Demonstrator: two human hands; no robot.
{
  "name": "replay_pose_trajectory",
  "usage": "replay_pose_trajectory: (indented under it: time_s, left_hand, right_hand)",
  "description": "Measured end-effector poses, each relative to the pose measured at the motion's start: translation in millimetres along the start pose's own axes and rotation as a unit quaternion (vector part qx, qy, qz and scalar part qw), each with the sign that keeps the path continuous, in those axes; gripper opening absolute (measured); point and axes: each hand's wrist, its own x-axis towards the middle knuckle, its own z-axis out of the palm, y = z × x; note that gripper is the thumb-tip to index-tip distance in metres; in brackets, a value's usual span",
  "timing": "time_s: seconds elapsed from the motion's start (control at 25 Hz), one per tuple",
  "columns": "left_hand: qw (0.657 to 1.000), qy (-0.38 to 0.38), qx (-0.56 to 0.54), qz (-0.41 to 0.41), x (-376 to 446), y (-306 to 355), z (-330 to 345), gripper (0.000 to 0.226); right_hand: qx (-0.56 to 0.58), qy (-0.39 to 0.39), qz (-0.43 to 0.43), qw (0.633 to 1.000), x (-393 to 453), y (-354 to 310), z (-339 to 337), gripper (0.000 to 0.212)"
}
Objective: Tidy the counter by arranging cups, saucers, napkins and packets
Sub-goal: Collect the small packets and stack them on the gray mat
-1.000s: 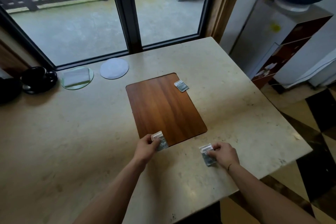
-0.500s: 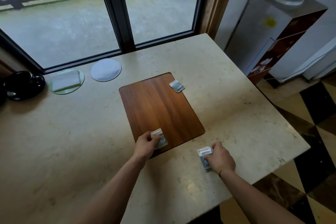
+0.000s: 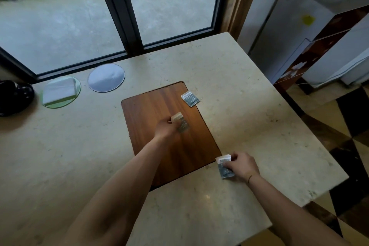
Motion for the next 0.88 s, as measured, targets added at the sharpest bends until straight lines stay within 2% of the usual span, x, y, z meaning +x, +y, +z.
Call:
replay_pose_trajectory:
  time_s: [0.12,0.24,0.52,0.68,0.88]
  left_hand:
    - [0.999,0.029,-0.001,-0.019,26,17,15,0.022]
    - [0.996,0.076,0.048,-0.002,59,32,31,0.021]
    - [0.988,0.133,0.067,-0.028,107,51,59,0.024]
    - [0.981,0.157,0.11,-0.032,116,58,65,0.036]
    - [0.975,0.156,0.144,-0.057,121,59,69,0.042]
  right_hand:
    - [0.041,0.013,-0.013,0.999,34,-6,-27,0.025]
    - [0.068,-0.002,-0.026,0.997,61,-11,-45,0.03]
    - [0.028,-0.052,-0.048,0.997,90,-12,-52,0.026]
    - [0.007,-0.068,-0.048,0.996,96,-14,-51,0.022]
    - [-0.005,-0.079,-0.042,0.996,99,-17,-51,0.024]
